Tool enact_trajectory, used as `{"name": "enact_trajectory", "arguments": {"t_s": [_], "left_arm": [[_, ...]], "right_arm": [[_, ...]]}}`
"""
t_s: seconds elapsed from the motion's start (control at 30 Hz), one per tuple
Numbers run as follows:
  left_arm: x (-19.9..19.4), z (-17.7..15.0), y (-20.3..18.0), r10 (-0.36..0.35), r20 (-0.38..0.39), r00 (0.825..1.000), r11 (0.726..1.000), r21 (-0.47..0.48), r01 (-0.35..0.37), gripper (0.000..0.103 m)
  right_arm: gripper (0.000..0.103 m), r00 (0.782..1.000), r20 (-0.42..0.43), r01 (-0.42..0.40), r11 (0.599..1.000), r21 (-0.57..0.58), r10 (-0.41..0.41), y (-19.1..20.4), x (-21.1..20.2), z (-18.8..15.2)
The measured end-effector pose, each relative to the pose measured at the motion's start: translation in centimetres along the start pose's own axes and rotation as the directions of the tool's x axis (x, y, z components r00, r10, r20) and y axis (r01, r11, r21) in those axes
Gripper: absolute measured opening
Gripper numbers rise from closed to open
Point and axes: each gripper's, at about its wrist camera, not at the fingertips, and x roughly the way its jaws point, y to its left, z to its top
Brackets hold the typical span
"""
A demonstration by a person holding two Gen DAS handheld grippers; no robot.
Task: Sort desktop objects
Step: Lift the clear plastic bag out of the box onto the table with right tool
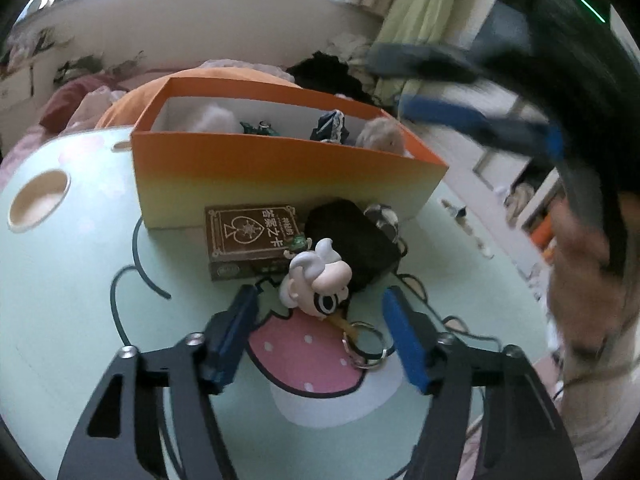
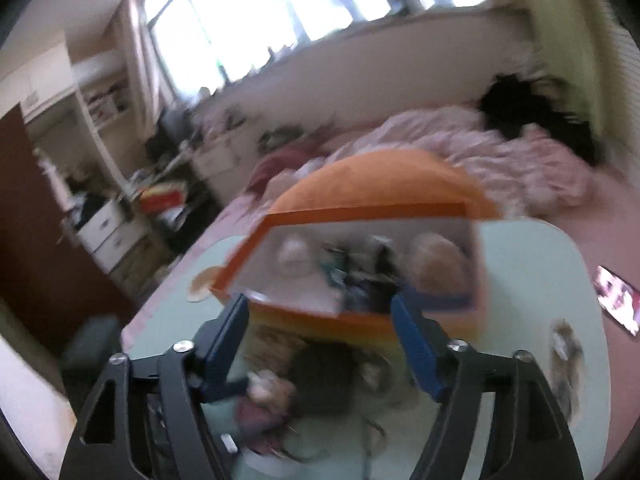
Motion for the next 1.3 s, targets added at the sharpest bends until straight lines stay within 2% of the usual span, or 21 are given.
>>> {"name": "enact_trajectory", "arguments": {"t_s": [0.07,0.17,0.2,0.3,0.37,0.43,0.47,0.53,0.6,0.73,0.87,0.97,1.07,1.1,1.13,1.2,1.27,1.3], "left_arm": [[-0.2,-0.3,0.1,-0.003,0.019,1.0,1.0,-0.01,0.003,0.068],[-0.3,-0.3,0.5,-0.023,0.028,0.999,0.999,-0.032,0.024,0.068],[-0.3,-0.3,0.6,-0.026,0.031,0.999,0.999,-0.034,0.027,0.068],[-0.2,-0.4,0.5,-0.013,0.035,0.999,1.0,-0.023,0.014,0.068],[-0.2,-0.4,0.4,-0.01,0.036,0.999,1.0,-0.019,0.011,0.068],[-0.2,-0.4,0.6,-0.013,0.035,0.999,1.0,-0.022,0.014,0.068],[-0.2,-0.5,0.7,-0.015,0.036,0.999,1.0,-0.025,0.016,0.068],[-0.2,-0.5,0.7,-0.018,0.039,0.999,0.999,-0.028,0.019,0.068],[-0.2,-0.5,0.6,-0.013,0.038,0.999,1.0,-0.023,0.014,0.068],[-0.2,-0.7,0.5,-0.009,0.038,0.999,1.0,-0.018,0.01,0.069],[-0.2,-0.7,0.4,-0.011,0.04,0.999,1.0,-0.02,0.012,0.069],[-0.2,-0.7,0.5,-0.009,0.039,0.999,1.0,-0.018,0.01,0.069],[-0.1,-0.8,0.4,-0.011,0.04,0.999,1.0,-0.019,0.012,0.069],[-0.1,-0.8,0.5,-0.01,0.039,0.999,1.0,-0.019,0.011,0.069],[-0.1,-0.8,0.5,-0.01,0.039,0.999,1.0,-0.019,0.011,0.069],[-0.2,-0.7,0.5,-0.011,0.04,0.999,1.0,-0.02,0.012,0.069],[-0.1,-0.7,0.6,-0.014,0.04,0.999,1.0,-0.023,0.015,0.069],[-0.1,-0.7,0.6,-0.016,0.04,0.999,1.0,-0.024,0.017,0.069]], "right_arm": [[0.042,0.991,-0.137,-0.009,1.0,-0.019,0.006,1.3,3.0,2.7],[0.04,0.953,-0.304,-0.032,0.999,-0.042,0.018,3.0,7.5,4.8],[0.04,0.925,-0.378,-0.055,0.998,-0.011,0.047,3.3,9.6,5.3],[0.04,0.85,-0.513,-0.085,0.993,0.084,0.116,3.1,13.9,5.6],[0.04,0.815,-0.576,-0.028,0.997,0.065,0.061,3.1,16.6,4.9],[0.041,0.794,-0.607,0.022,1.0,0.003,-0.016,3.2,18.4,3.9],[0.046,0.815,-0.579,0.014,1.0,0.009,-0.006,2.9,18.5,3.7],[0.046,0.827,-0.562,0.007,1.0,-0.022,-0.018,3.0,18.2,3.4],[0.037,0.841,-0.54,-0.002,1.0,-0.017,-0.007,2.8,17.8,3.1],[0.018,0.856,-0.516,-0.013,1.0,0.021,0.022,2.1,17.4,2.7],[0.017,0.88,-0.475,-0.019,0.999,0.04,0.036,2.0,16.9,2.5],[0.017,0.893,-0.441,-0.041,0.991,0.124,0.092,1.6,16.2,3.1],[0.017,0.942,-0.318,-0.066,0.99,0.128,0.104,1.4,12.6,4.6],[0.017,0.959,-0.262,-0.081,0.99,0.114,0.109,1.3,10.3,4.9],[0.017,0.963,-0.233,-0.108,0.987,0.116,0.132,1.3,8.9,4.9],[0.017,0.956,-0.175,-0.212,0.965,0.153,0.237,0.6,4.9,4.0],[0.017,0.958,-0.123,-0.241,0.959,0.148,0.26,0.1,1.6,2.5],[0.017,0.969,-0.078,-0.223,0.967,0.124,0.233,-0.4,-0.8,0.9]]}}
